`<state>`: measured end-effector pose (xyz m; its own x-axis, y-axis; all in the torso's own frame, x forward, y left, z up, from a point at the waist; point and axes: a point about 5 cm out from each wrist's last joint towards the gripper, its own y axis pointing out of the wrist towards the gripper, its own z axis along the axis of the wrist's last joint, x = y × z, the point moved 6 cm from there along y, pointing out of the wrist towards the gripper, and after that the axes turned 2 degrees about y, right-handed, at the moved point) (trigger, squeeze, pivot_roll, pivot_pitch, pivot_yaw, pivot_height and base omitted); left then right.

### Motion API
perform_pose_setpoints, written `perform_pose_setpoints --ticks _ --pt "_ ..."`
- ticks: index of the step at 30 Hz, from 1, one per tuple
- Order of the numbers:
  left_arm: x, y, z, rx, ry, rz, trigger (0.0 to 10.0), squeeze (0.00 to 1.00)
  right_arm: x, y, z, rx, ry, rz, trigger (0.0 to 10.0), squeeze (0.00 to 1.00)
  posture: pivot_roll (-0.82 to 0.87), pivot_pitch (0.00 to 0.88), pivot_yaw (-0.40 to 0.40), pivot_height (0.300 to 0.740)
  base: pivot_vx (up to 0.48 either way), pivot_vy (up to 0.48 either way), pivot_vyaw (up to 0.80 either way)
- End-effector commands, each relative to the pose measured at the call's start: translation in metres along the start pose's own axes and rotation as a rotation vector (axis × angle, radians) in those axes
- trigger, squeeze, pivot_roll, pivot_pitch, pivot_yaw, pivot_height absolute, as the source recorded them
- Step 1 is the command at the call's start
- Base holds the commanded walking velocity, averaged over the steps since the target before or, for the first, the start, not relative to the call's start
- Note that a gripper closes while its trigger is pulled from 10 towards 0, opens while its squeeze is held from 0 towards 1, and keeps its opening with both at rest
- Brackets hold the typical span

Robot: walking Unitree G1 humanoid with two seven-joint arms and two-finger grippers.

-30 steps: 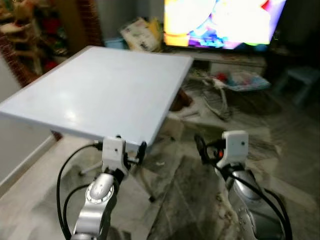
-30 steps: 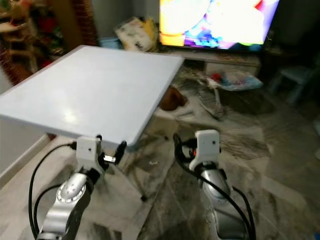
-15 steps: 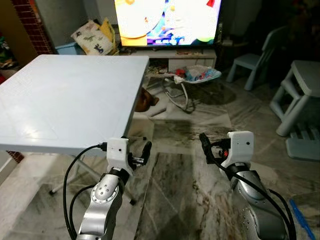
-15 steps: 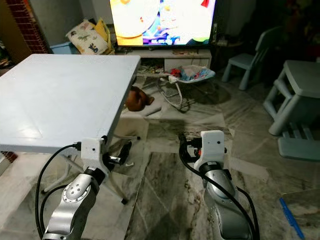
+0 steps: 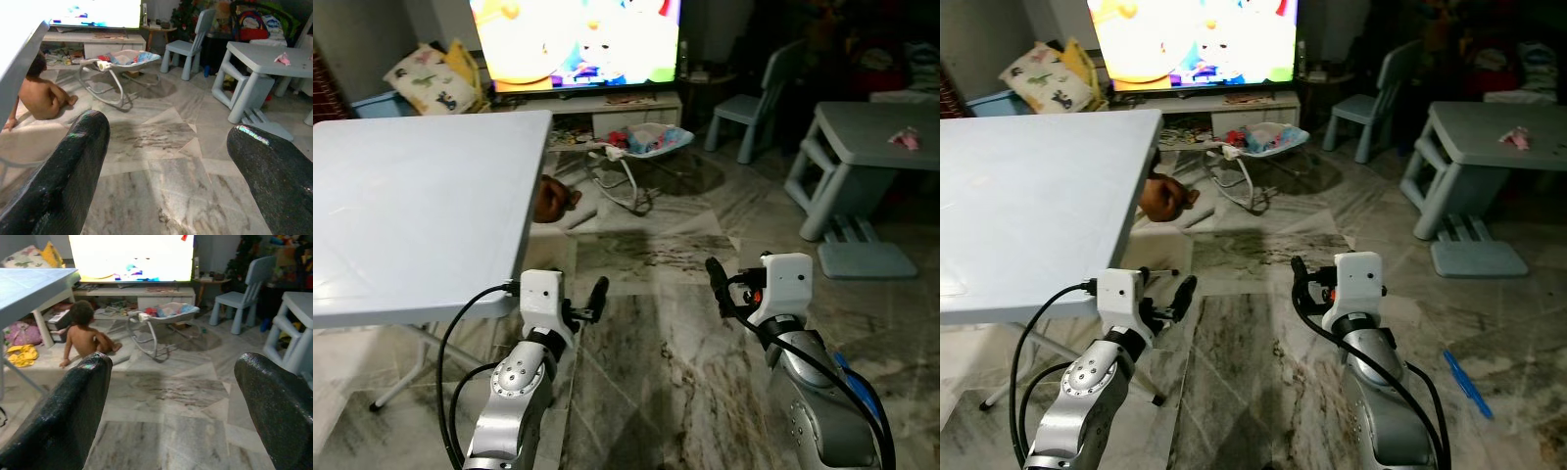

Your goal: Hang keys on a hook

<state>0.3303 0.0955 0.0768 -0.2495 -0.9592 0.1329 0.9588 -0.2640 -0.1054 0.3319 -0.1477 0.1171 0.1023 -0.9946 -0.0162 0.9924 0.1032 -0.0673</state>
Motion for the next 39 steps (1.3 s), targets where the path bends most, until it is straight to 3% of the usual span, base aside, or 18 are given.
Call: perform_pose_setpoints --ticks 1,16,20,21,23,27,28,32,39 --pt "-0.011 0.001 0.0 -0.011 -0.019 0.033 10.0 0.0 0.0 0.002 0.004 0.015 -0.004 -0.004 10.0 0.0 -0.07 0.0 0.053 0.74 0.0 0.0 0.0" --pt "-0.008 0.001 -0.002 -0.017 -0.033 0.023 10.0 0.0 0.003 0.0 0.004 0.018 -0.012 -0.011 10.0 0.0 -0.08 0.0 0.055 0.74 0.0 0.362 0.0" --pt "-0.011 0.001 -0.004 -0.023 -0.024 0.04 10.0 0.0 0.007 0.0 0.011 0.053 -0.087 -0.04 10.0 0.0 -0.08 0.0 0.049 0.74 0.0 0.425 0.0" --pt "-0.018 0.003 -0.004 -0.036 -0.041 0.077 10.0 0.0 0.0 0.004 0.029 0.128 -0.139 -0.015 10.0 0.0 -0.08 0.0 0.047 0.74 0.277 0.394 0.0" --pt "-0.021 0.005 -0.003 -0.032 -0.055 0.09 10.0 0.0 -0.002 0.007 0.034 0.148 -0.151 -0.005 10.0 0.0 -0.07 0.0 0.044 0.74 0.281 0.39 0.0" --pt "-0.024 0.006 0.005 0.005 -0.057 0.088 10.0 0.0 0.001 0.017 0.041 0.16 -0.116 -0.009 10.0 0.0 -0.07 0.0 0.033 0.74 0.281 0.39 0.0" --pt "-0.029 0.004 0.003 -0.003 -0.069 0.111 10.0 0.0 0.008 0.017 0.041 0.157 -0.108 -0.025 10.0 0.0 -0.06 0.0 0.031 0.74 0.0 0.3 0.0" --pt "-0.027 -0.001 -0.004 -0.026 -0.056 0.108 10.0 0.0 0.019 0.015 0.031 0.127 -0.094 -0.067 10.0 0.0 -0.06 0.0 0.036 0.74 0.0 0.0 0.0" --pt "-0.019 0.003 -0.001 -0.023 -0.051 0.072 10.0 0.0 0.02 0.016 0.028 0.117 -0.07 -0.096 10.0 0.0 -0.07 0.0 0.057 0.74 0.0 0.0 0.0"
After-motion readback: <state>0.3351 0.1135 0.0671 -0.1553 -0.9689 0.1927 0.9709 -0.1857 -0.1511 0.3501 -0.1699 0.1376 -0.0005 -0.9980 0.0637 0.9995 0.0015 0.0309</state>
